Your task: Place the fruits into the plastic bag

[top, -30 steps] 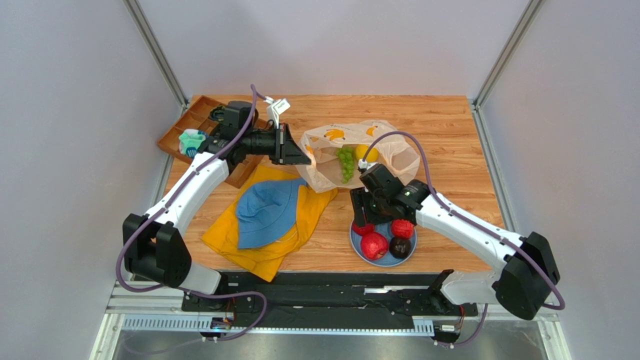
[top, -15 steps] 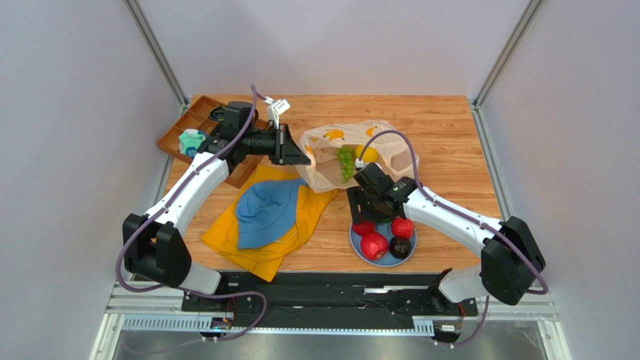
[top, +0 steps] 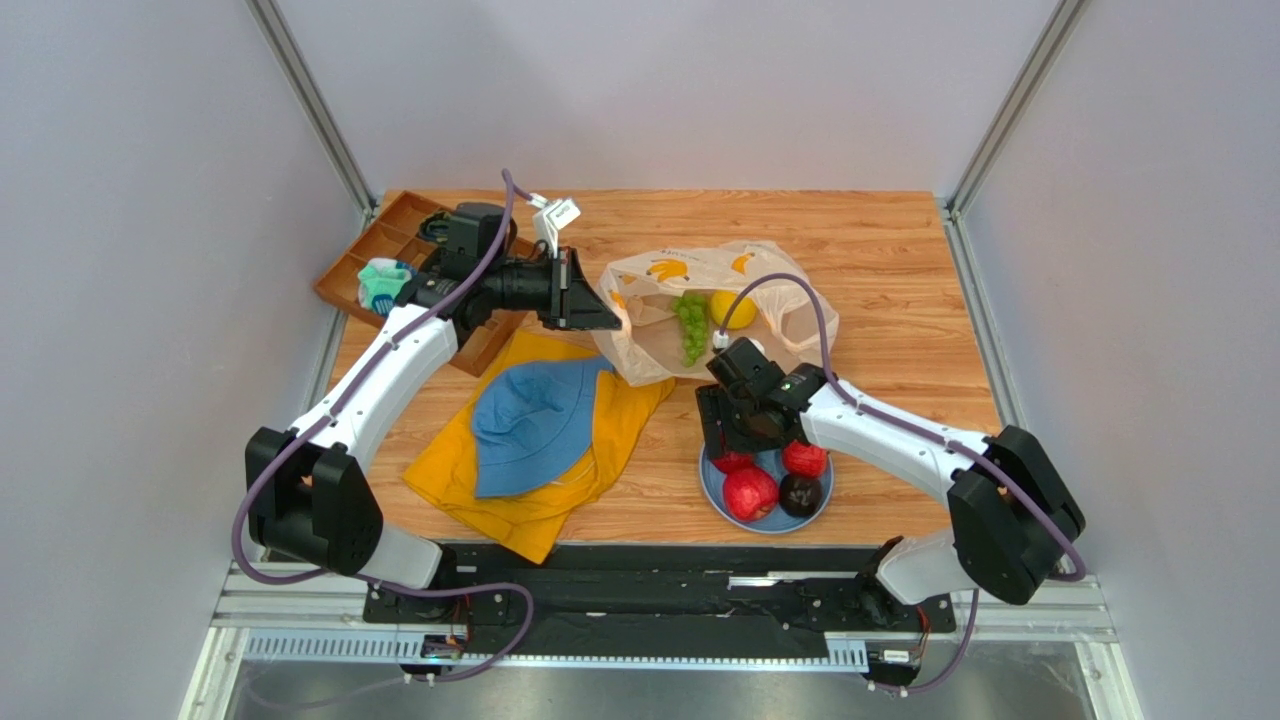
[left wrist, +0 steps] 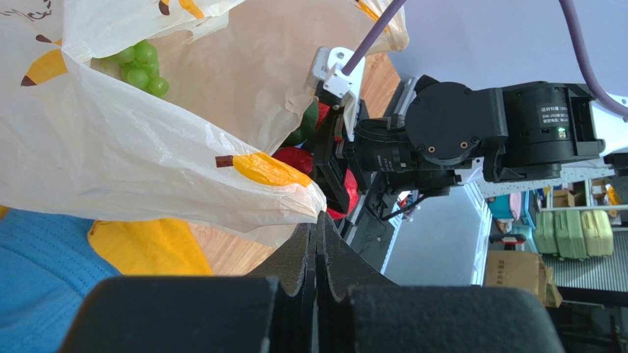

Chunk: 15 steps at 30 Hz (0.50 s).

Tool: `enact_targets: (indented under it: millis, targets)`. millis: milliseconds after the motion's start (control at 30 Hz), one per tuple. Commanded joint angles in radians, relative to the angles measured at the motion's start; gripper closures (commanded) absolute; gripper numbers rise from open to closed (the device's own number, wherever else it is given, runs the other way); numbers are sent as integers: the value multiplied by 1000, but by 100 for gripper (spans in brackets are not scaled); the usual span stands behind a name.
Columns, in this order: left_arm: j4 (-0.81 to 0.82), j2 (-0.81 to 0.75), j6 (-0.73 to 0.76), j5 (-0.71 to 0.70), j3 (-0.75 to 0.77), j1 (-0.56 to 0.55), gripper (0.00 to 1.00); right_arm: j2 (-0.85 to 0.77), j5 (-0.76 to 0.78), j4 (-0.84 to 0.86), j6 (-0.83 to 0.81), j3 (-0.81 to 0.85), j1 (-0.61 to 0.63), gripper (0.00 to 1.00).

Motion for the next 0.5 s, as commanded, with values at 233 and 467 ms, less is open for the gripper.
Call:
enact_targets:
  millis: [233, 467]
  targets:
    - [2, -7, 21, 6, 48, 5, 100, 41, 5, 86, 12, -21, -2, 32]
    - [-1, -9, 24, 6, 48, 5, 100, 23, -11, 63, -16, -10, -3, 60]
